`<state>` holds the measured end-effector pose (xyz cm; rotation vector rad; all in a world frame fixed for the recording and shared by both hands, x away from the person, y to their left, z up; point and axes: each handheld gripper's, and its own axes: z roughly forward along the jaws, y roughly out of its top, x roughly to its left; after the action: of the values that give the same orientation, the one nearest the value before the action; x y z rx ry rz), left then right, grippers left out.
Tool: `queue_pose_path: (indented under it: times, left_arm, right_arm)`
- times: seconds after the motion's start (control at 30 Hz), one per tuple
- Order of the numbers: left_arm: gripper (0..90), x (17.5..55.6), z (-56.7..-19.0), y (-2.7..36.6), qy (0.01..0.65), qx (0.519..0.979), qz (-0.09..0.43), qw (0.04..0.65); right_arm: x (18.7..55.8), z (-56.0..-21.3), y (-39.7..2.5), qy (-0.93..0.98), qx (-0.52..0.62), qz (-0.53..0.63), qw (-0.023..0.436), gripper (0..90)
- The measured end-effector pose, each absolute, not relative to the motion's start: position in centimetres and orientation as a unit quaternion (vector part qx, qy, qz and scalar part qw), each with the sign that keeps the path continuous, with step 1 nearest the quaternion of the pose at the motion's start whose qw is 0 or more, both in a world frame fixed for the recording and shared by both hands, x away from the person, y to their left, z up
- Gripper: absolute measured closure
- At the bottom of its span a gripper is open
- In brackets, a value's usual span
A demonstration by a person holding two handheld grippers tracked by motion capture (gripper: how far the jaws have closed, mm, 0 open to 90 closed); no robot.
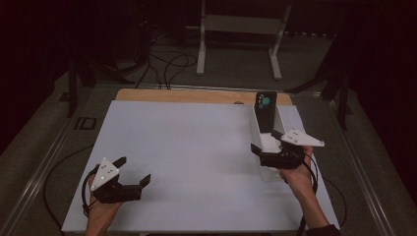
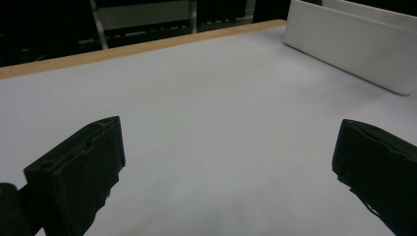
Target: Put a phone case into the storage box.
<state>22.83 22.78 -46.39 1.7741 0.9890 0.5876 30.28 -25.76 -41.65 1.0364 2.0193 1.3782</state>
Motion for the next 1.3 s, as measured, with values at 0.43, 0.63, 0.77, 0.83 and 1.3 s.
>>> queue_pose_path:
  times: [0.43, 0.63, 0.77, 0.83, 1.3]
  left_arm:
    - [0.1, 22.3, -46.4, 23.2, 0.396, 0.732, 0.249, 0.496]
    - [0.1, 22.0, -46.5, 23.5, 0.393, 0.730, 0.253, 0.498]
    - [0.1, 22.0, -46.7, 23.5, 0.394, 0.728, 0.258, 0.498]
    - [0.1, 22.0, -46.8, 23.5, 0.395, 0.728, 0.259, 0.497]
    - [0.1, 22.0, -47.0, 23.8, 0.397, 0.726, 0.262, 0.496]
  right_arm:
    - [26.8, -44.6, -27.1, 0.736, 0.357, 0.524, 0.239, 8.7]
    - [25.2, -46.0, -27.7, 0.721, 0.351, 0.548, 0.237, 8.7]
    - [24.4, -47.0, -28.0, 0.721, 0.351, 0.549, 0.235, 8.8]
    - [24.1, -47.4, -28.1, 0.718, 0.354, 0.551, 0.238, 8.7]
    - [23.7, -48.3, -28.5, 0.715, 0.356, 0.553, 0.238, 8.7]
